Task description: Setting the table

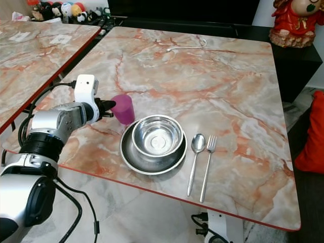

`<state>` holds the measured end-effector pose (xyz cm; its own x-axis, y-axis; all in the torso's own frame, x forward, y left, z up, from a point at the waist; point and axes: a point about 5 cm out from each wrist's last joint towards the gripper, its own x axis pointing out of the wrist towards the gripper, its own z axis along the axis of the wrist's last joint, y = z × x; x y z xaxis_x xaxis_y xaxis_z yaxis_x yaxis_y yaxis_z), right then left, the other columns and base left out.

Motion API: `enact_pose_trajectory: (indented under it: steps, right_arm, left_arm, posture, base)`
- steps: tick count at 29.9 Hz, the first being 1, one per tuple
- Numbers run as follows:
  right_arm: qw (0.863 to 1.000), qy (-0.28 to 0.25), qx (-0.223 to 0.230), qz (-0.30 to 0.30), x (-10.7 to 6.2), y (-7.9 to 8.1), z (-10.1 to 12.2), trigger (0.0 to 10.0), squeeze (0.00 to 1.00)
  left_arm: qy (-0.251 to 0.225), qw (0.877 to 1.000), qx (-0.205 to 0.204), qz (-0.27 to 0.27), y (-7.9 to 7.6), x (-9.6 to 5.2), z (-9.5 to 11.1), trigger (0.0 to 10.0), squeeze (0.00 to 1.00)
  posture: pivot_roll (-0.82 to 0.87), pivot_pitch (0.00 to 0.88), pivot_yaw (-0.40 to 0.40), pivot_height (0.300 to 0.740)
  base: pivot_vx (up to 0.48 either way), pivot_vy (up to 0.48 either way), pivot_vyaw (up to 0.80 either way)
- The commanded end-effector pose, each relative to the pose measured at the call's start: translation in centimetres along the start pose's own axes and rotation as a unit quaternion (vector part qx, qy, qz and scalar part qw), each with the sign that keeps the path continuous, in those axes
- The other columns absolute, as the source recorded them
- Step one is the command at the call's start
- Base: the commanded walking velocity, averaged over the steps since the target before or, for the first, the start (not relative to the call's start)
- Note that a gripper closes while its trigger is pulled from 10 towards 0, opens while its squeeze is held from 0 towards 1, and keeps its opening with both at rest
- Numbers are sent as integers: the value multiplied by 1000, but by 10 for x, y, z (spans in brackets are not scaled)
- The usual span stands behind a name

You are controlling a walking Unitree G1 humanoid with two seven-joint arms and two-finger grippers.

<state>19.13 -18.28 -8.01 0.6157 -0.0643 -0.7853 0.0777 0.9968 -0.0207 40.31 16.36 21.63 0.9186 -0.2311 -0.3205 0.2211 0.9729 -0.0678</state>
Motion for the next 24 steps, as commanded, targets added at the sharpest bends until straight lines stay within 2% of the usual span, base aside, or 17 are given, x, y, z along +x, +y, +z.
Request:
enact_pose_trajectory:
  steps: [1, 2, 3, 14, 15, 16, 17, 18, 19, 20, 21, 22, 23, 24]
  right_arm:
    - [1000, 8, 2, 0, -1, 1, -5, 10000, 0]
    - [1000, 8, 2, -1, -1, 1, -5, 10000, 0]
    - [1000, 8, 1, -1, -1, 1, -6, 10000, 0]
    - [1000, 9, 0, 0, -1, 1, -6, 10000, 0]
    - [1000, 9, 1, 0, -1, 1, -6, 10000, 0]
    - [1000, 9, 1, 0, -1, 1, -6, 10000, 0]
    - [1000, 9, 1, 0, -1, 1, -6, 10000, 0]
    - [1000, 9, 2, -1, -1, 1, -6, 10000, 0]
    - [1000, 9, 2, -1, -1, 1, -6, 10000, 0]
    - [1000, 10, 3, -1, -1, 1, -7, 10000, 0]
    - [1000, 10, 3, -1, -1, 1, -7, 10000, 0]
    - [1000, 10, 3, -1, -1, 1, -7, 10000, 0]
    - [1000, 11, 3, -2, -2, 1, -8, 10000, 0]
    - [1000, 11, 3, -2, -2, 1, -8, 10000, 0]
  left_arm:
    - [-17, 1000, 8, 3, -1, -2, 9, 10000, 0]
    - [-19, 1000, 7, 1, -2, -2, 10, 10000, 122]
    - [-31, 999, 5, 2, -3, -3, 14, 10000, 0]
    - [-101, 995, 12, 0, -9, -12, 37, 10000, 0]
    - [-131, 991, 17, 4, -8, -16, 43, 10000, 0]
    - [-131, 991, 17, 4, -8, -16, 43, 10000, 0]
    - [-155, 987, 32, 13, -6, -19, 47, 10000, 0]
    - [-199, 978, 57, 25, -4, -26, 52, 10000, 0]
    - [-199, 978, 57, 25, -4, -26, 52, 10000, 0]
    - [-260, 961, 84, 36, -2, -40, 54, 10000, 0]
    - [-281, 951, 112, 56, 1, -47, 51, 10000, 0]
    - [-281, 951, 112, 56, 1, -47, 51, 10000, 0]
    - [-292, 943, 141, 79, 3, -52, 45, 10000, 0]
    - [-292, 943, 141, 79, 3, -52, 45, 10000, 0]
  posture:
    - [29, 121, 38, 740]
    - [29, 122, 37, 740]
    - [31, 121, 36, 740]
    - [32, 122, 33, 740]
    - [30, 121, 34, 740]
    - [30, 121, 34, 740]
    - [25, 119, 35, 740]
    - [24, 118, 36, 740]
    - [24, 118, 36, 740]
    - [25, 116, 36, 740]
    - [25, 116, 37, 740]
    - [25, 116, 37, 740]
    - [26, 116, 37, 740]
    - [26, 116, 37, 740]
  base:
    - [0, 0, 0]
    - [0, 0, 0]
    - [0, 0, 0]
    - [0, 0, 0]
    - [0, 0, 0]
    - [0, 0, 0]
    - [0, 0, 0]
    - [0, 0, 0]
    - [0, 0, 0]
    - [0, 0, 0]
    - [0, 0, 0]
    - [0, 0, 0]
    - [0, 0, 0]
    - [0, 0, 0]
